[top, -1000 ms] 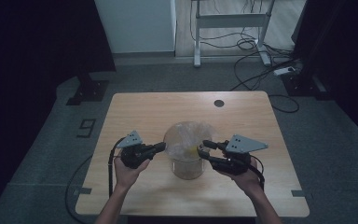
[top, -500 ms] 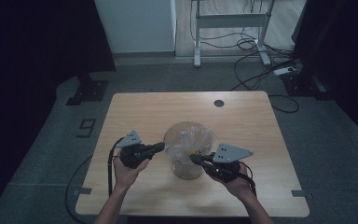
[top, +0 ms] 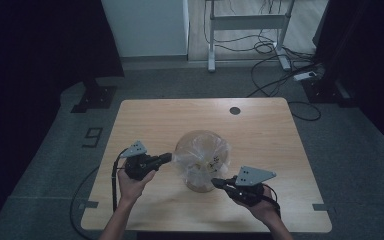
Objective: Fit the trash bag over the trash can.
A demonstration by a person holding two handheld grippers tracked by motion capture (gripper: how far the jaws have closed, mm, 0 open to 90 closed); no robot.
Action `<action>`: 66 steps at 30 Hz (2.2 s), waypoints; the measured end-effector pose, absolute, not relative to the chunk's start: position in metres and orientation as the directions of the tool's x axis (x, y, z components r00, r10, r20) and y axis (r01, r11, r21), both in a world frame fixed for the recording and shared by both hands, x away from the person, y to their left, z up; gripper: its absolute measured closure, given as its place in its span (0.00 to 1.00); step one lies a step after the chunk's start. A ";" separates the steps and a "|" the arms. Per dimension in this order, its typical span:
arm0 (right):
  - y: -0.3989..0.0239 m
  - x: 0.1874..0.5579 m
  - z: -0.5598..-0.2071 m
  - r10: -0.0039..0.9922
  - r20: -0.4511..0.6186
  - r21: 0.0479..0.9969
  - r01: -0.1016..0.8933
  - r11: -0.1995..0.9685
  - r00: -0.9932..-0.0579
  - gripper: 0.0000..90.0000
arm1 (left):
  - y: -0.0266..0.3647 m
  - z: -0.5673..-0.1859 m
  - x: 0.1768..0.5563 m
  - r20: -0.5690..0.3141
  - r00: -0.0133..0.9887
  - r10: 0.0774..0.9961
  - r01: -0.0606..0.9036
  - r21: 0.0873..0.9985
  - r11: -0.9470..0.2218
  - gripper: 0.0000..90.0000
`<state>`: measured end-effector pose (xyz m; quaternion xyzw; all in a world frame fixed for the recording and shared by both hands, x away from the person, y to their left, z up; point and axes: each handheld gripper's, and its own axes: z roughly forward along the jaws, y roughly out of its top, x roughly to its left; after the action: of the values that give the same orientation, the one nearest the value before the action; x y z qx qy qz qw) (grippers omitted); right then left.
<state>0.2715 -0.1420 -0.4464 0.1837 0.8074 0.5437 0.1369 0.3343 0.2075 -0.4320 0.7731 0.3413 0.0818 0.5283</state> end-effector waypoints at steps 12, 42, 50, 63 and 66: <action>-0.160 0.284 -0.471 0.538 0.033 0.907 0.252 0.338 -0.842 0.99 | 0.207 -0.436 0.337 -0.251 0.750 0.612 0.455 0.867 -0.203 1.00; -0.143 0.267 -0.418 0.463 0.046 0.970 0.150 0.190 -0.885 0.59 | 0.172 -0.400 0.357 -0.149 0.794 0.589 0.403 0.855 -0.326 0.97; -0.120 0.274 -0.409 0.445 0.049 0.960 0.164 0.225 -0.894 0.53 | 0.167 -0.399 0.361 -0.157 0.785 0.600 0.413 0.853 -0.318 1.00; -0.101 0.280 -0.434 0.393 0.035 0.935 0.169 0.311 -0.919 0.84 | 0.172 -0.403 0.371 -0.174 0.761 0.625 0.443 0.842 -0.306 1.00; -0.101 0.277 -0.444 0.383 0.021 0.921 0.167 0.353 -0.924 0.84 | 0.172 -0.405 0.372 -0.178 0.758 0.627 0.450 0.839 -0.306 1.00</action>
<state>0.2772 -0.1007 -0.4443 0.1684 0.8165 0.5433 0.0994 0.3717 0.1721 -0.4047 0.8031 0.3353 0.0913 0.4841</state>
